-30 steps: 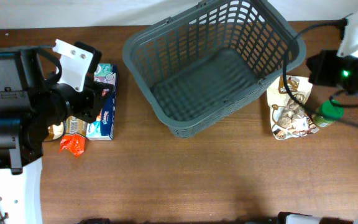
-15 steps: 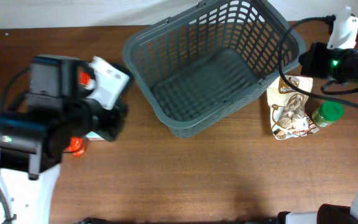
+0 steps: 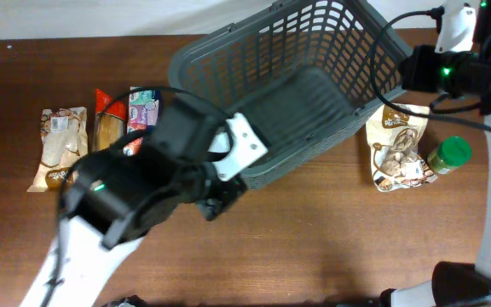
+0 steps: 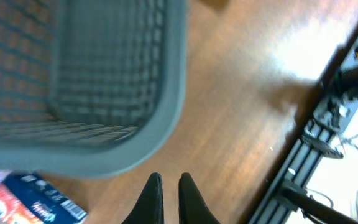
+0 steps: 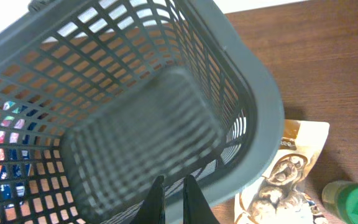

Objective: Pack container
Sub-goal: 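Grasp the basket rim with both grippers and drag it toward center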

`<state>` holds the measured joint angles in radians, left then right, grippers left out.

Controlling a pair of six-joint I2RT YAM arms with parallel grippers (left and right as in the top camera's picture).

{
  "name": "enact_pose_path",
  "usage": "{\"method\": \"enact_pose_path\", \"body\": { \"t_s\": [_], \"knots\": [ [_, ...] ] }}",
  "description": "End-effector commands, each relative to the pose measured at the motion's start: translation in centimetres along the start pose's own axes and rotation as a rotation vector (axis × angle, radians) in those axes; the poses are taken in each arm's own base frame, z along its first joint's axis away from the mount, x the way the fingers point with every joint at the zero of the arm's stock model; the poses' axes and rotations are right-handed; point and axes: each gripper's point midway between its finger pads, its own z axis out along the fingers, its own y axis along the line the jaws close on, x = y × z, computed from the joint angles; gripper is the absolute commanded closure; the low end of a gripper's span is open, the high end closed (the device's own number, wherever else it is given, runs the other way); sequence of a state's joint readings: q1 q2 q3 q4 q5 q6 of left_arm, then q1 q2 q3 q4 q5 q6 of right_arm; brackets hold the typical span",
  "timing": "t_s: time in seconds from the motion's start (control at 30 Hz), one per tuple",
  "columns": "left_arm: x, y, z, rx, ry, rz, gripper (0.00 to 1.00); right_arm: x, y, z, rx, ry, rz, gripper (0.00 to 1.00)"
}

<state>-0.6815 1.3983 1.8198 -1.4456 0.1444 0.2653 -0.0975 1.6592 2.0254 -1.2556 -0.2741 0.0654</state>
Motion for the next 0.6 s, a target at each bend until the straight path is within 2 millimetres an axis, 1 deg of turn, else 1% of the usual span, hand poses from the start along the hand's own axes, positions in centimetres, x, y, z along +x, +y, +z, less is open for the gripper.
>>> {"method": "enact_pose_path", "body": {
  "t_s": [0.0,0.13,0.23,0.4,0.57],
  "knots": [
    [-0.3,-1.2,2.1,0.032,0.067,0.027,0.98,-0.2,0.1,1.4,-0.016,0.023,-0.031,0.96],
    [-0.6,-2.5,4.1,0.066,0.113,0.073,0.98,-0.4,-0.3,3.0,-0.016,0.039,-0.031,0.96],
    [-0.7,-3.0,5.4,0.082,0.144,0.086,0.98,-0.7,-0.4,4.1,-0.026,0.04,-0.051,0.96],
    [-0.5,-3.4,6.9,0.113,0.185,0.086,0.98,-0.2,-0.5,5.6,-0.046,0.076,-0.053,0.96],
    [-0.4,-4.0,7.8,0.156,0.206,0.106,0.98,0.1,-0.9,7.0,-0.046,0.106,-0.064,0.96]
  ]
}}
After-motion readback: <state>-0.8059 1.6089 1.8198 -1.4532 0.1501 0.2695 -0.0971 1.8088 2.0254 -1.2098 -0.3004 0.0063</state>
